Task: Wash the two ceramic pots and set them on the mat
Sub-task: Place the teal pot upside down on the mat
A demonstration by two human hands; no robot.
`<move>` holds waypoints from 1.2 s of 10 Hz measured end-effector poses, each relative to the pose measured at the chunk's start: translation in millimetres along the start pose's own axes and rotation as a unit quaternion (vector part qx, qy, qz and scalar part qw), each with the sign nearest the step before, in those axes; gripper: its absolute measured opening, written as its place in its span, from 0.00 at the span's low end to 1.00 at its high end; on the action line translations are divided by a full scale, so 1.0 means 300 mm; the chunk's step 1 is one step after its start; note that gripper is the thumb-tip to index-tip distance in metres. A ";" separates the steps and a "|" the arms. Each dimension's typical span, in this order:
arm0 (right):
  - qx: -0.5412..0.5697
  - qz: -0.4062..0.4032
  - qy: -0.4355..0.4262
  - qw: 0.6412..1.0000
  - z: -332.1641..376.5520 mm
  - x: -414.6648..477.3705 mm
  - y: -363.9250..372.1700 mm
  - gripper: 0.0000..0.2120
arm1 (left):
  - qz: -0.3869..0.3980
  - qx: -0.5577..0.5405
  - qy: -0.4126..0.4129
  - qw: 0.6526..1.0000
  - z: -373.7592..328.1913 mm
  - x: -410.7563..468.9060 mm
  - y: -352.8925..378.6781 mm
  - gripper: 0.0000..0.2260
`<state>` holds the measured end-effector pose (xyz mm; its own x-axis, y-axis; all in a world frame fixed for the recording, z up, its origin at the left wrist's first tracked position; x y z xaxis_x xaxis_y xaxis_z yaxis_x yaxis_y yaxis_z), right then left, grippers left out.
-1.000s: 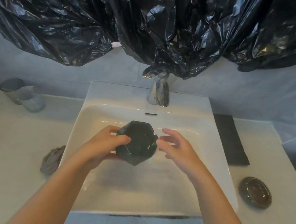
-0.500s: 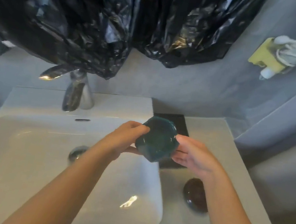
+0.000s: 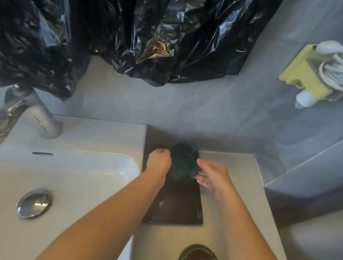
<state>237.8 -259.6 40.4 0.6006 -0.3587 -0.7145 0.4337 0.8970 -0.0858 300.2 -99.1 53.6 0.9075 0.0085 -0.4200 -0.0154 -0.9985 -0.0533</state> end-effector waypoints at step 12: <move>-0.249 -0.109 -0.190 0.943 -0.094 -0.119 -0.022 0.14 | 0.020 0.181 0.184 0.966 0.057 -0.171 0.017 0.20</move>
<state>194.6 -245.5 47.1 0.7726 -0.5299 -0.3497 0.2614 0.7674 -0.5855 246.6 -103.5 59.3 0.9899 -0.1156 -0.0818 -0.1384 -0.9127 -0.3844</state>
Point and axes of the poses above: each hand's wrist, its own x-axis towards the middle knuckle, its own y-axis out of the palm, z = x × y, the point moved 4 cm from there along x, towards the middle knuckle, and after that the axes turned 12 degrees about y, right-handed, at the moved point
